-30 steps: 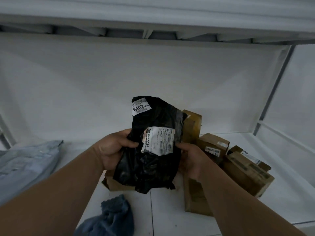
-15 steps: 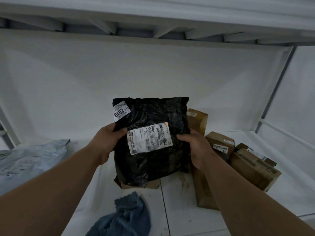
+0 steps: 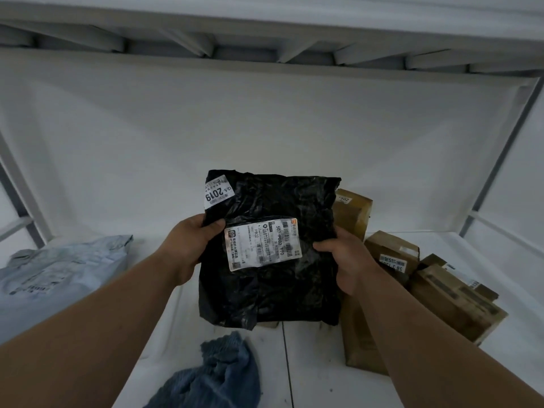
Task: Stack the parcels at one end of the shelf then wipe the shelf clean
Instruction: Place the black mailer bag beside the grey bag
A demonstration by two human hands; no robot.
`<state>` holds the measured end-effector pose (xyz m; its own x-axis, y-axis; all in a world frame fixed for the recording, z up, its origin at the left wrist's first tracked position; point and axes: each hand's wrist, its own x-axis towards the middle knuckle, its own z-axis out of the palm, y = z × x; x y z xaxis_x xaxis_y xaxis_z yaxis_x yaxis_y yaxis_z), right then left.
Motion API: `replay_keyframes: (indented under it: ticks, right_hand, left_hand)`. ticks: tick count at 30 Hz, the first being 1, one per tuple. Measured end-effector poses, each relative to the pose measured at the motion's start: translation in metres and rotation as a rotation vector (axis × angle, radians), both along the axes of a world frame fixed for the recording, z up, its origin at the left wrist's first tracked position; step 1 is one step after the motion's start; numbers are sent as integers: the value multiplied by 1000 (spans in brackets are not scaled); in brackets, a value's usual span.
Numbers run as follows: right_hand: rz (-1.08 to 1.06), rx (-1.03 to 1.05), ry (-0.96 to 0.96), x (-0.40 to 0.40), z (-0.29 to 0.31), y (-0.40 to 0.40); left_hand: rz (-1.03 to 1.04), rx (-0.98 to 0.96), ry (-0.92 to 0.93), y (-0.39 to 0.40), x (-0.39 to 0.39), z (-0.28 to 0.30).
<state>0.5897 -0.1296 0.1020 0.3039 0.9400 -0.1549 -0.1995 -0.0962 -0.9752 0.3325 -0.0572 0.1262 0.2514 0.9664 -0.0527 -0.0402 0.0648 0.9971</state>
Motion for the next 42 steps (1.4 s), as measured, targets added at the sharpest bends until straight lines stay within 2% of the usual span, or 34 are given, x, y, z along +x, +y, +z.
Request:
replay_keyframes:
  ticks: [4, 7, 10, 14, 16, 22, 24, 25, 28, 32, 34, 38, 42]
  right_hand:
    - [111, -23, 91, 4, 10, -1]
    - [64, -9, 22, 6, 12, 1]
    - [5, 9, 43, 12, 13, 3]
    - [-26, 21, 107, 22, 14, 1]
    - [-15, 23, 112, 26, 13, 0]
    - [-98, -5, -93, 35, 6, 2]
    - [-237, 33, -71, 34, 10, 3]
    - [-339, 59, -120, 34, 14, 6]
    - [-498, 127, -530, 27, 33, 6]
    - [-296, 313, -757, 8, 56, 8]
    - [-187, 321, -814, -3, 65, 14]
    - [13, 235, -707, -25, 80, 26]
    - [-86, 146, -593, -32, 76, 32]
  left_hand:
    - [21, -3, -17, 1, 4, 5]
    - [63, -22, -59, -1, 10, 4]
    - [53, -46, -75, -3, 15, 3]
    - [-79, -77, 117, -10, 18, -2]
    - [-49, -78, 138, -13, 22, -5]
    - [138, 36, 150, -19, 25, -3]
    - [160, 88, 211, -20, 22, 2]
    - [172, 110, 243, -21, 21, 5]
    - [199, 157, 293, -26, 25, 19]
    - [155, 212, 327, -25, 30, 36]
    - [112, 243, 372, -23, 31, 47]
    - [43, 339, 500, -21, 23, 66]
    - [79, 508, 665, -11, 6, 73]
